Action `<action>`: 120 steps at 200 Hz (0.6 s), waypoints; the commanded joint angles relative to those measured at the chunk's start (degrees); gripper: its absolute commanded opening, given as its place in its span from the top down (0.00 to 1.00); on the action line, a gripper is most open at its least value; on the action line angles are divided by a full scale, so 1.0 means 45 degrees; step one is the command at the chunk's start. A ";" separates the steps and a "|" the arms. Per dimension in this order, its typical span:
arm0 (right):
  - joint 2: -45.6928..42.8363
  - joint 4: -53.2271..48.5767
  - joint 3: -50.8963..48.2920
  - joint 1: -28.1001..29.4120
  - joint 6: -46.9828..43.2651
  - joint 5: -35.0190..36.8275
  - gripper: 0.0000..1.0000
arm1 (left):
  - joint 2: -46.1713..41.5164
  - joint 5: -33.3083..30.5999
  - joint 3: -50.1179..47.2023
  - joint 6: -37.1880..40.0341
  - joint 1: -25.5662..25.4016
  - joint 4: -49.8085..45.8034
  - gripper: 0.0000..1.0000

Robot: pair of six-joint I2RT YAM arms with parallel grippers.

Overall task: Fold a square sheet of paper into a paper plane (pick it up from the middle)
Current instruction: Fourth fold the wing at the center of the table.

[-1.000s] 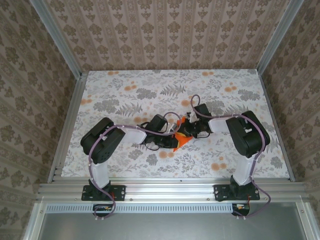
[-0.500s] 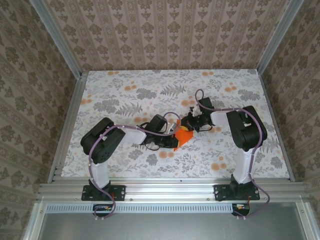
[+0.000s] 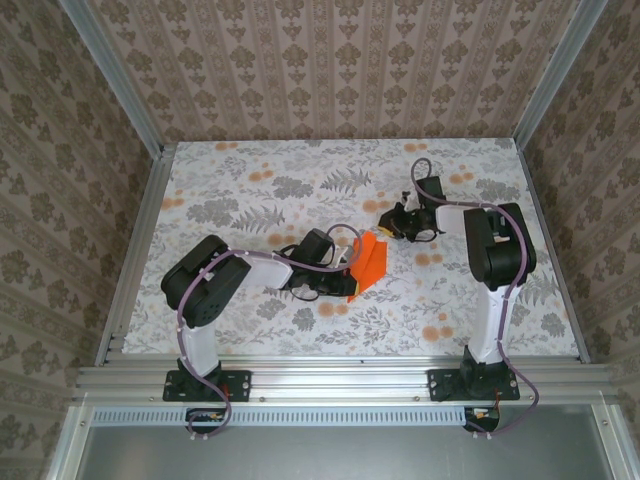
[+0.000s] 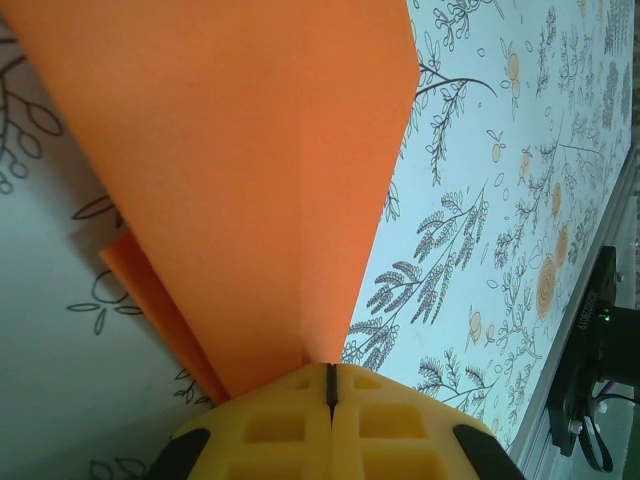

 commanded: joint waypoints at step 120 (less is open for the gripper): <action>-0.3469 0.0386 -0.3006 0.2649 0.0312 -0.0310 0.86 | 0.0556 -0.0429 -0.0032 0.0104 -0.0277 -0.2855 1.00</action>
